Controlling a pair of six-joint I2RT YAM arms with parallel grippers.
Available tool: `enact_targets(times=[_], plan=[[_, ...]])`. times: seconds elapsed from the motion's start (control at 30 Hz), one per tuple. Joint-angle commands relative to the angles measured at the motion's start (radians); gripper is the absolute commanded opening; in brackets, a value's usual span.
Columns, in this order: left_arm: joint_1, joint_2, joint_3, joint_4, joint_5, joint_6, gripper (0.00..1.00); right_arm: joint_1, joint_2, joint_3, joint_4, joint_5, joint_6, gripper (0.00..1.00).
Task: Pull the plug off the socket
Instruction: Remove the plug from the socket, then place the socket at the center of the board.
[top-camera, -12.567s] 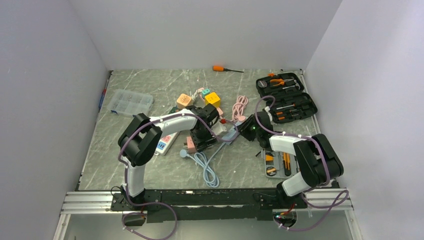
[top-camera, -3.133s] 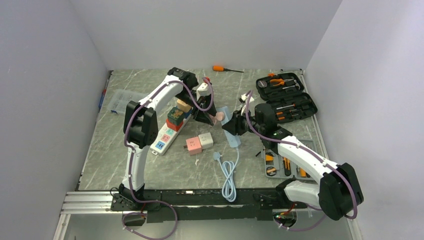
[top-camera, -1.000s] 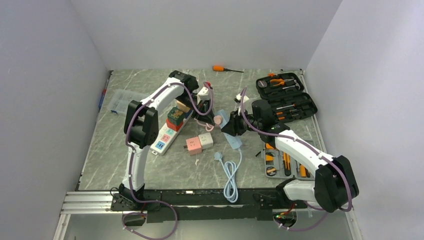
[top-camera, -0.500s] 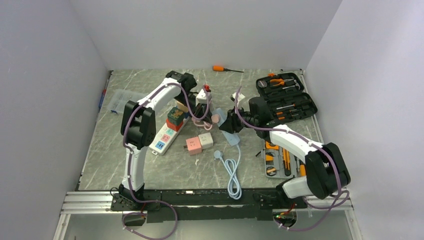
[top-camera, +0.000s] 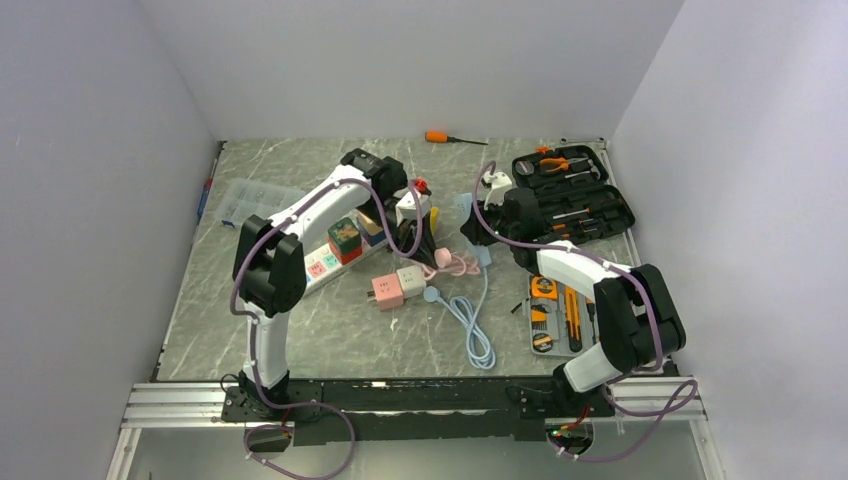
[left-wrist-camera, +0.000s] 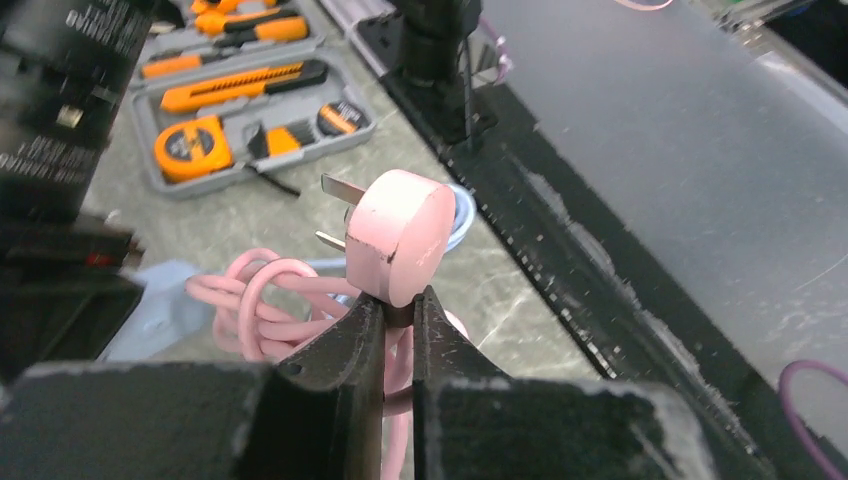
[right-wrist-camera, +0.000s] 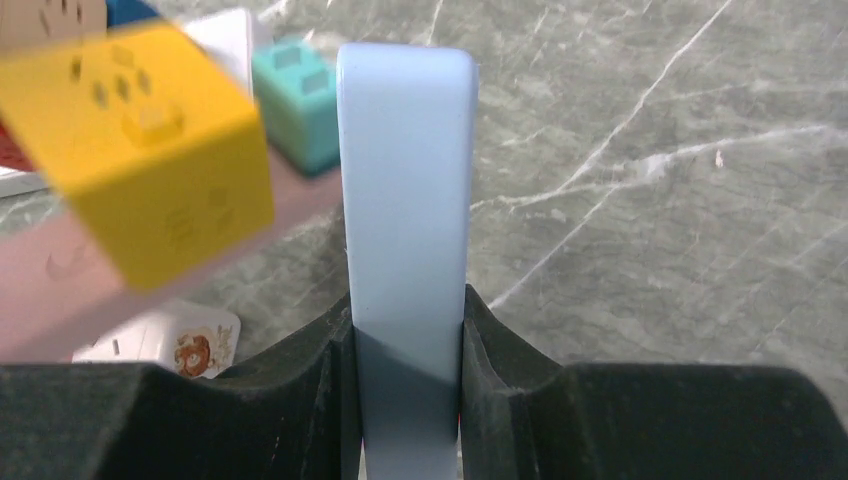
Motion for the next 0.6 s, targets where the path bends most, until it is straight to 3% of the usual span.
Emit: enact_targets(times=[0.0,0.3,0.43,0.57], plan=[[-0.012,-0.062,0.011,-0.104,0.156,0.039,0.0,0.008,-0.042,0.012,0.141,0.061,0.023,0.0],[0.042,0.155,0.231,-0.067,0.059,-0.053,0.0,-0.008,-0.095,0.044,-0.058,0.246,0.063,0.0],[0.089,0.165,0.189,0.198,0.01,-0.298,0.0,-0.008,-0.112,0.018,-0.134,0.351,0.109,0.01],[0.083,0.071,-0.03,0.54,-0.06,-0.484,0.0,-0.006,-0.13,-0.022,-0.185,0.399,0.157,0.15]])
